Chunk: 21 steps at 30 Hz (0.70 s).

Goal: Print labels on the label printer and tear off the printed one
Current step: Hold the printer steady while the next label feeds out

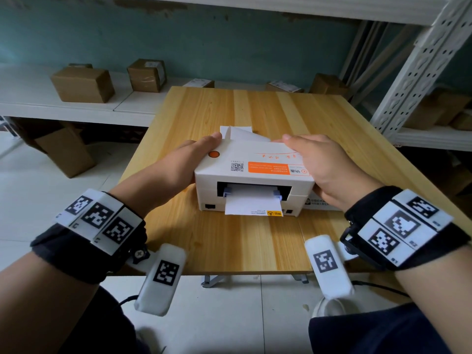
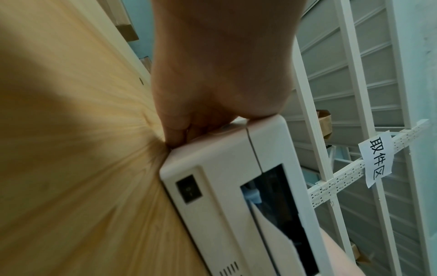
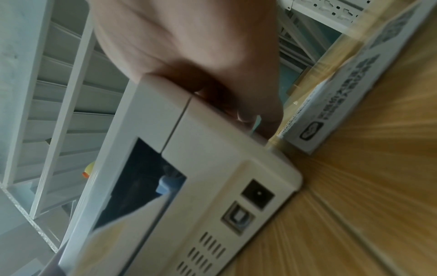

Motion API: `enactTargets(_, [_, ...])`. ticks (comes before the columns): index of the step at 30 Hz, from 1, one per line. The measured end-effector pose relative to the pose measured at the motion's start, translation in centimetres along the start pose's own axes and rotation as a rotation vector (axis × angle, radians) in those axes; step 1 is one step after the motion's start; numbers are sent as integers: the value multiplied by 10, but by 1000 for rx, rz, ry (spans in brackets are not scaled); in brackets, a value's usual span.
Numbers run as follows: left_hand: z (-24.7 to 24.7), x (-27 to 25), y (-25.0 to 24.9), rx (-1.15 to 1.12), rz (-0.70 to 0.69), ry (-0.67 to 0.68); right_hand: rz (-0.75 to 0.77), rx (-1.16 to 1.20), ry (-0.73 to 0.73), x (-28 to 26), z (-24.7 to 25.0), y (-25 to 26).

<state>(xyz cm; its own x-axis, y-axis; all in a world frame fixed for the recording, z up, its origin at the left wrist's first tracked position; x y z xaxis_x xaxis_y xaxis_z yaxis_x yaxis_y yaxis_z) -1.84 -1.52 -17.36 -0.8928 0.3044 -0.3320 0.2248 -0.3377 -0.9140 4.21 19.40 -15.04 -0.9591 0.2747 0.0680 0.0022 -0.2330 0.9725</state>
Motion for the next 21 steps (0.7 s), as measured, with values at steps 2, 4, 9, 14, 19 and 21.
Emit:
enactTargets(2, [0, 0, 0, -3, 6, -1, -2, 9, -5, 1, 1, -1])
enactTargets(4, [0, 0, 1, -3, 11, -6, -7, 10, 2, 1, 0, -2])
enactTargets(9, [1, 0, 1, 14, 10, -11, -16, 18, 17, 2, 0, -4])
enactTargets(14, [0, 0, 0, 26, -2, 10, -41, 20, 32, 3, 1, -6])
enactTargets(19, [0, 3, 1, 50, -11, 22, -94, 19, 50, 3, 1, -9])
enactTargets(21, [0, 3, 1, 53, -13, 32, -97, 20, 60, 2, 0, -9])
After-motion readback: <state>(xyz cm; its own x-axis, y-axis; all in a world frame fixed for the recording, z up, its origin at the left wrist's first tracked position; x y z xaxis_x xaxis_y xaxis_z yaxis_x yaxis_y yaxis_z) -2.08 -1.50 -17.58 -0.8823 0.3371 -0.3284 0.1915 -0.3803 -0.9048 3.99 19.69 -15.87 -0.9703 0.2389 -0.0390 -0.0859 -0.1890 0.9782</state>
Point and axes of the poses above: each hand's wrist, its own x-axis towards the middle knuckle, its own z-axis out of the back of the hand, y = z × x, the point moved 6 cm from there along x, towards the middle knuckle, and after that the axes turned 6 degrees about z, right-handed, at the moved point
